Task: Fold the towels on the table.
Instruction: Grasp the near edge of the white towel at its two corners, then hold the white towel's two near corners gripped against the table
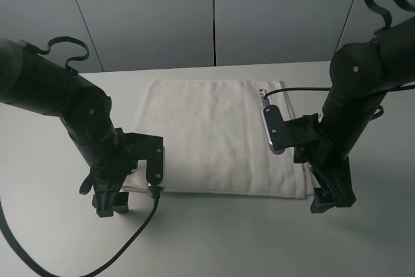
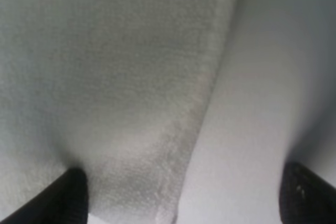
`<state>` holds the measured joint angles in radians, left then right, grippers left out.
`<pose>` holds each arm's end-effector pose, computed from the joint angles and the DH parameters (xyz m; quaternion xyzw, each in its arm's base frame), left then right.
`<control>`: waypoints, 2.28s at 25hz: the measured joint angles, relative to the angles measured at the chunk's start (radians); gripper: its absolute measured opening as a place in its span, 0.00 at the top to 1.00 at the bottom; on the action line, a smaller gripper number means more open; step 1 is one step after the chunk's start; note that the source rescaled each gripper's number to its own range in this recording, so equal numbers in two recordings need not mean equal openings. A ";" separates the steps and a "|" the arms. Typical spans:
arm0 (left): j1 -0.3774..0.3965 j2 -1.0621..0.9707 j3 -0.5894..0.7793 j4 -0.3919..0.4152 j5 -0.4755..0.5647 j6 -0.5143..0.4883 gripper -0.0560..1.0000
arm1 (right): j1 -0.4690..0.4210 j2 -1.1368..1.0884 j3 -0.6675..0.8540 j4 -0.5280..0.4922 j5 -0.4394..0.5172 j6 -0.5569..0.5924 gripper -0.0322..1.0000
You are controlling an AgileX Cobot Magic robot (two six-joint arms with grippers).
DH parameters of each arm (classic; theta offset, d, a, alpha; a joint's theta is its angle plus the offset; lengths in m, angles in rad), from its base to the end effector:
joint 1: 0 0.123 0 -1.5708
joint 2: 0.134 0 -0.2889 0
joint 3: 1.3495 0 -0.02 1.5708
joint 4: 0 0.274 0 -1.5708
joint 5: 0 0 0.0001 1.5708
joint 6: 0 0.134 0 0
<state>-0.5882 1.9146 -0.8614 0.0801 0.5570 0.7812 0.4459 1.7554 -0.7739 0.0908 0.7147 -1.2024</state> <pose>0.2624 -0.1682 0.0318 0.6577 0.7526 0.0242 0.0217 0.2426 0.1248 0.0626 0.7094 -0.7039 -0.0341 0.0069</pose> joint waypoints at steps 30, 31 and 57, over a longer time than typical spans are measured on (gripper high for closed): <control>0.000 0.000 0.000 -0.002 -0.006 0.000 0.02 | 0.002 0.079 0.037 0.000 -0.114 -0.012 0.00; 0.000 0.000 0.000 -0.002 -0.008 0.000 0.02 | 0.002 0.079 0.046 -0.001 -0.125 -0.014 0.00; 0.000 0.000 0.000 -0.004 -0.010 -0.020 0.02 | 0.088 0.075 0.067 -0.057 -0.224 -0.013 0.97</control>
<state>-0.5882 1.9146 -0.8614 0.0764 0.5467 0.7608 0.5342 1.8302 -0.7067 0.0339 0.4904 -1.2158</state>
